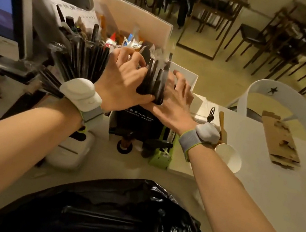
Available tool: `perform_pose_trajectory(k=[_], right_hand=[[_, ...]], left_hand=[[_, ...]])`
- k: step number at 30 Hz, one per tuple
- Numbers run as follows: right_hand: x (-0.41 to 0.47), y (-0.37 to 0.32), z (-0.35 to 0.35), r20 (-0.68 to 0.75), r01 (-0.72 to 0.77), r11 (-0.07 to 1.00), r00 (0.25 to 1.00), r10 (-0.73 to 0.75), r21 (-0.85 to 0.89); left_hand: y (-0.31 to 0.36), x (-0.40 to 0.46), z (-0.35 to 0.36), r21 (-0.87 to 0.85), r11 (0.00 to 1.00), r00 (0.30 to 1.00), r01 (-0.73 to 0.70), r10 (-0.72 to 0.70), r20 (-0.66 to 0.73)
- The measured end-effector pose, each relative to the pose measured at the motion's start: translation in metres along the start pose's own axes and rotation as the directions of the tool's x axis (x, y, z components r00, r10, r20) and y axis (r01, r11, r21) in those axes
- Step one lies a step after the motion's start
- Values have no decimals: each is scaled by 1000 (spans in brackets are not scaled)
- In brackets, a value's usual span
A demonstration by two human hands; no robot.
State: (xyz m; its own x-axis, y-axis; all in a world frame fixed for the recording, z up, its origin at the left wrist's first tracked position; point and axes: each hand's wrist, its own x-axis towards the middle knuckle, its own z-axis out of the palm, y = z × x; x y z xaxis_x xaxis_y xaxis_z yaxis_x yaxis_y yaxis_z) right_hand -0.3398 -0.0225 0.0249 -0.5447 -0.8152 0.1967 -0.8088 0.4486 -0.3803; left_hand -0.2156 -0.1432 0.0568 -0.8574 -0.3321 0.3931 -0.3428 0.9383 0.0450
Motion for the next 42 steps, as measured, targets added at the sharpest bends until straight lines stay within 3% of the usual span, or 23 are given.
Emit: perform_pose_trajectory(k=[7, 10, 15, 19, 21, 25, 27, 30, 32, 35, 38, 42], right_hand=[[-1, -1, -32, -47, 20, 982, 999, -11, 190], [6, -3, -35, -75, 81, 983, 995, -70, 167], [-17, -5, -10, 231, 128, 992, 965, -126, 6], [-23, -11, -32, 101, 129, 991, 987, -125, -42], [-31, -19, -52, -13, 121, 992, 993, -121, -32], [-84, -50, -77, -207, 191, 975, 964, -165, 113], [-119, -65, -75, -118, 188, 954, 979, -164, 232], [-172, -88, -46, 174, 142, 935, 963, -207, 326], [-192, -93, -21, 352, 80, 943, 915, -198, 323], [-221, -90, 20, 576, 9, 977, 807, -133, 213], [-245, -85, 54, 573, -47, 994, 820, -20, 102], [-252, -76, 70, 396, -41, 999, 917, 36, 5]], left_hand=[[-15, 3, -17, 12, 1000, 998, 26, -25, -57], [-10, 10, -22, 11, 999, 998, 31, -31, -54], [6, -21, -1, 154, 976, 978, -154, 128, 165], [8, -17, -20, 90, 993, 992, -76, 65, 111], [10, -14, -41, -49, 998, 999, -29, 30, 35], [22, -57, -80, -274, 960, 991, -65, 31, -128], [26, -96, -87, -480, 876, 999, -40, 24, -40], [33, -163, -81, -711, 700, 978, 70, 92, 187], [37, -194, -64, -707, 690, 943, 155, 110, 314], [45, -237, -36, -581, 756, 822, 300, 104, 560], [48, -271, -14, -503, 760, 742, 411, 41, 669], [46, -288, 8, -393, 847, 821, 358, -86, 564]])
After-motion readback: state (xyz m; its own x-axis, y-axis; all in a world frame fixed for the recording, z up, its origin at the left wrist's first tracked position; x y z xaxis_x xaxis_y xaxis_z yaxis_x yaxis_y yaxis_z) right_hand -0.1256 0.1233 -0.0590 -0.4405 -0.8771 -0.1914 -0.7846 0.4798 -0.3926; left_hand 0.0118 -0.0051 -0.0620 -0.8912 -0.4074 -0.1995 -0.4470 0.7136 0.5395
